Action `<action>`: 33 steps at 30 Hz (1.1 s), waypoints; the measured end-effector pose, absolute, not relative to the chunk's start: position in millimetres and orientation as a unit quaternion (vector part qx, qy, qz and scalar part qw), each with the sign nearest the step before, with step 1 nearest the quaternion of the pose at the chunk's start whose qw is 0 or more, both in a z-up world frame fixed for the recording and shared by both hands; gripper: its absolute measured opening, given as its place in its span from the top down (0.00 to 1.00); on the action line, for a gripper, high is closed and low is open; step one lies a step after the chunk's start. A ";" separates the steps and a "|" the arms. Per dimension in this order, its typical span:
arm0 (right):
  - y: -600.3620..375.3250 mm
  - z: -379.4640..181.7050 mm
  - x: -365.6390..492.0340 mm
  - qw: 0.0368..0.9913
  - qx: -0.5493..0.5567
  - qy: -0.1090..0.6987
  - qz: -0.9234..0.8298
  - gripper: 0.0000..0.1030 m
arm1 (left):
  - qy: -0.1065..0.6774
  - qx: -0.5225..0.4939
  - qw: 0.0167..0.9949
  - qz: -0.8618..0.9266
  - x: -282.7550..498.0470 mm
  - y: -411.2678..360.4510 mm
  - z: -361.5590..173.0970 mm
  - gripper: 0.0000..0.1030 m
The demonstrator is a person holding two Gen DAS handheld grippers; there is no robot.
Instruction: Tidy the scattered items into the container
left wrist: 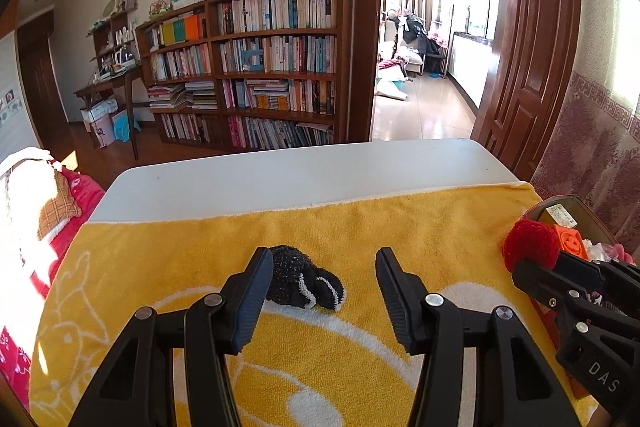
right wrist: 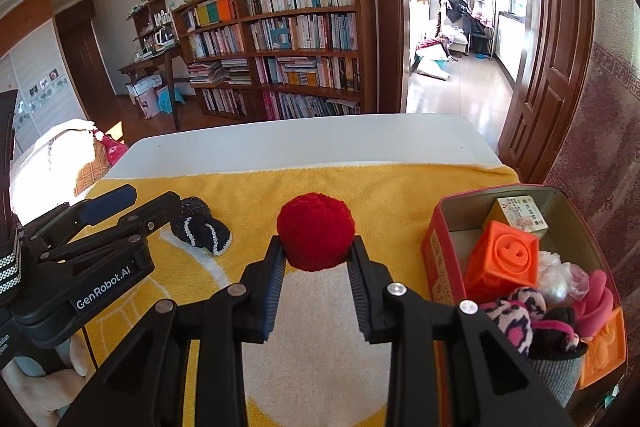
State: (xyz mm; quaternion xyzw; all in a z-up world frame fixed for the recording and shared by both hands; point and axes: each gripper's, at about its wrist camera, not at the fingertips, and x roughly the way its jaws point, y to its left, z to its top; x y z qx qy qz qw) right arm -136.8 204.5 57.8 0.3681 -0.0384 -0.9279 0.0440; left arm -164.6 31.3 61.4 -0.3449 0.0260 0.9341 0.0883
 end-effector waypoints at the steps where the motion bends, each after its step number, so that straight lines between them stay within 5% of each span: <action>1: 205.6 61.0 -133.1 0.044 0.364 -0.039 -0.929 0.67 | 0.028 -0.342 0.090 0.935 -160.9 33.5 64.8 0.46; 33: 351.5 90.8 -50.2 -0.046 0.298 -0.097 -0.948 0.67 | 0.101 -0.293 0.179 0.934 -89.0 172.8 107.1 0.46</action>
